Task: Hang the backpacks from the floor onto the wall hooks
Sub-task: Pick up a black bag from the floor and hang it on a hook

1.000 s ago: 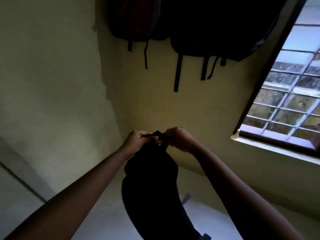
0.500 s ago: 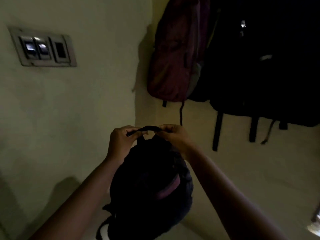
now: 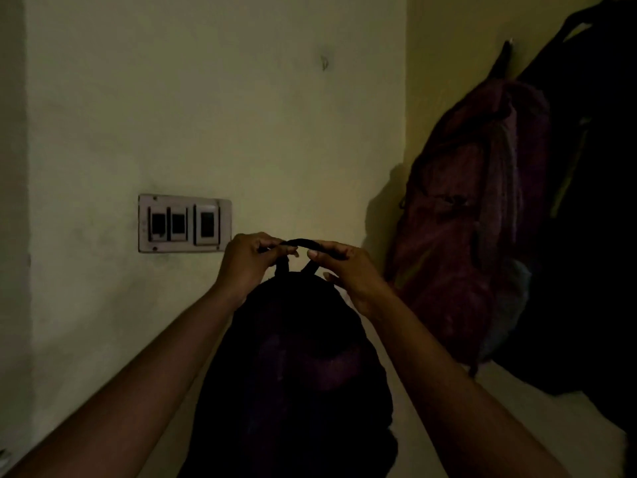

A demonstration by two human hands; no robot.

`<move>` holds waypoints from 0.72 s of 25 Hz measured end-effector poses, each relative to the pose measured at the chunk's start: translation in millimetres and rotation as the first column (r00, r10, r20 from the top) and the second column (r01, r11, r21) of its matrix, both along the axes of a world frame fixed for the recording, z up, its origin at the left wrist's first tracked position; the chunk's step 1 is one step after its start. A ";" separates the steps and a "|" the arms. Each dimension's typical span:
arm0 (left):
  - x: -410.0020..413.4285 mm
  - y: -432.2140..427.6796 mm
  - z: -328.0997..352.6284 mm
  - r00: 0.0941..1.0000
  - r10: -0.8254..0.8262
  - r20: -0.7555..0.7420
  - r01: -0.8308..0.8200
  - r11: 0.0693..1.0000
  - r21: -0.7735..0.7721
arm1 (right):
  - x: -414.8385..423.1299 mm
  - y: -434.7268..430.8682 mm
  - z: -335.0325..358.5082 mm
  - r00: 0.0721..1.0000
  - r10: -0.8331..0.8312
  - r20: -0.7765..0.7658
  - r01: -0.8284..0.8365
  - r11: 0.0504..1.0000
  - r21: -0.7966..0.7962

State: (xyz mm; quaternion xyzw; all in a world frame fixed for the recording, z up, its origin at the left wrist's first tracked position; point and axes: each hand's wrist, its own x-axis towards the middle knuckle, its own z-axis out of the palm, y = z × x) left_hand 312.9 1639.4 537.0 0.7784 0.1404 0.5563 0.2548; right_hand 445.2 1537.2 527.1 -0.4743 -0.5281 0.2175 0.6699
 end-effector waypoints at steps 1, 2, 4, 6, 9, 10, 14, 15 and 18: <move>4.7 7.6 15.4 0.999 0.038 -0.012 -0.038 0.999 0.034 | 8.2 11.4 12.1 1.000 -0.028 0.013 0.028 0.999 0.040; 8.5 14.3 30.3 0.997 0.074 -0.024 -0.072 0.995 0.074 | 15.1 22.7 23.2 0.998 -0.060 0.021 0.058 0.994 0.090; 17.0 24.4 58.1 0.991 0.133 -0.019 -0.129 0.981 0.144 | 25.9 42.8 45.3 0.989 -0.142 0.032 0.134 0.976 0.170; 25.4 32.7 83.9 0.984 0.179 -0.003 -0.174 0.963 0.205 | 36.9 60.2 68.8 0.965 -0.251 0.080 0.228 0.948 0.220; 42.6 47.8 125.4 0.971 0.239 0.015 -0.233 0.931 0.280 | 55.7 82.0 111.8 0.899 -0.401 0.177 0.342 0.894 0.288; 48.5 54.0 139.8 0.968 0.251 0.023 -0.246 0.923 0.294 | 61.7 89.6 126.5 0.885 -0.425 0.191 0.356 0.881 0.312; 80.5 71.9 195.2 0.971 0.238 0.037 -0.240 0.945 0.224 | 85.2 110.3 177.8 0.827 -0.533 0.181 0.449 0.819 0.357; 91.1 77.5 207.2 0.969 0.239 0.055 -0.246 0.947 0.208 | 93.0 116.0 189.3 0.814 -0.561 0.153 0.476 0.794 0.380; 118.6 94.6 235.4 0.958 0.238 0.161 -0.261 0.956 0.138 | 113.2 133.5 221.5 0.786 -0.613 0.084 0.515 0.723 0.460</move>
